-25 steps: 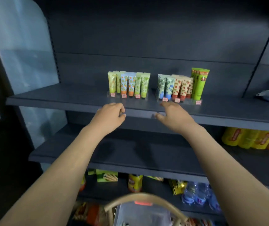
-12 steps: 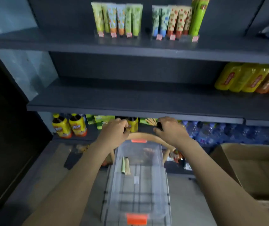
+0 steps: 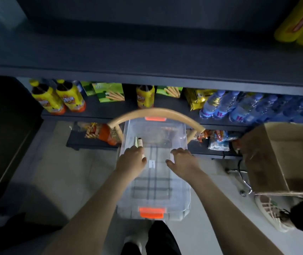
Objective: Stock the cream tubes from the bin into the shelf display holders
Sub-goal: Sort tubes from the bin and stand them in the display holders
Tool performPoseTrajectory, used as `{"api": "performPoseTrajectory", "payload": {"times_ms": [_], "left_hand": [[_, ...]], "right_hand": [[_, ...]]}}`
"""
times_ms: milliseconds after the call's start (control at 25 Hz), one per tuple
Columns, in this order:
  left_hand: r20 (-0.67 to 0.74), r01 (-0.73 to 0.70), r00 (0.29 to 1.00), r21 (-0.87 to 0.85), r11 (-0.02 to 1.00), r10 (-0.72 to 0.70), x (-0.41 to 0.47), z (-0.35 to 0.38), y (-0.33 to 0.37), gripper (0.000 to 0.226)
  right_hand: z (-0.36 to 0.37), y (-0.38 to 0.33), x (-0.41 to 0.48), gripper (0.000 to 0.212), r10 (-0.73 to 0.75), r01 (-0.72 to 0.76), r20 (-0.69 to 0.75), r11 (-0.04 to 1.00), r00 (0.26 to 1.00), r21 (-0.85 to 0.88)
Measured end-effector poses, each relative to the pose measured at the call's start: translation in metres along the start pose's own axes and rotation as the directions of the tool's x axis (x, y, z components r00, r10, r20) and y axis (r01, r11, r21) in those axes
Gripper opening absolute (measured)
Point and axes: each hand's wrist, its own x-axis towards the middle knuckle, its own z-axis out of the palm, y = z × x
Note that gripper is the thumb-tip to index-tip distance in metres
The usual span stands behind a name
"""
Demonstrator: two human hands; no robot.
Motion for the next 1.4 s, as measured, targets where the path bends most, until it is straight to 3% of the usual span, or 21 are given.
{"api": "performPoseTrajectory", "payload": {"times_ms": [120,320,520,600,720,800,840,1040,1200,1400], "left_hand": [[0.019,0.148,0.989,-0.149,0.978,-0.147,0.027,0.046,-0.014,0.031],[0.01,0.369,0.919,-0.375,0.85,-0.395,0.071,0.119,-0.027,0.03],[0.044,0.52,0.782,-0.596,0.611,-0.622,0.115,0.179,-0.039,0.033],[0.11,0.555,0.709,-0.696,0.455,-0.696,0.134,0.206,-0.047,0.035],[0.216,0.477,0.556,-0.874,0.096,-0.803,0.151,0.234,-0.054,0.035],[0.33,0.343,0.435,-0.921,-0.185,-0.838,0.158,0.239,-0.053,0.029],[0.376,0.282,0.388,-0.918,-0.28,-0.842,0.161,0.24,-0.054,0.027],[0.474,0.116,0.317,-0.879,-0.462,-0.822,0.172,0.239,-0.06,0.029],[0.607,0.098,0.295,-0.787,-0.609,-0.738,0.176,0.231,-0.062,0.031],[0.684,0.117,0.276,-0.721,-0.683,-0.675,0.185,0.222,-0.064,0.035]], "right_hand": [[0.038,0.012,0.044,0.043,-0.019,0.018,0.086,1.0,0.996,0.019],[0.096,0.022,0.113,0.032,0.042,-0.066,0.173,0.989,0.984,0.132],[0.146,0.024,0.187,0.028,0.107,-0.173,0.218,0.934,0.97,0.314],[0.162,0.02,0.215,0.026,0.104,-0.175,0.207,0.916,0.973,0.362],[0.185,0.011,0.246,0.027,0.063,-0.127,0.161,0.895,0.985,0.428],[0.199,0.006,0.26,0.029,0.052,-0.106,0.127,0.879,0.991,0.465],[0.205,0.005,0.266,0.031,0.055,-0.107,0.124,0.877,0.991,0.468],[0.224,-0.005,0.283,0.038,0.011,-0.042,0.086,0.931,0.996,0.364],[0.227,-0.004,0.284,0.04,0.064,-0.098,0.107,0.933,0.992,0.346],[0.219,0.025,0.268,0.023,0.28,-0.286,0.095,0.79,0.955,0.542]]}}
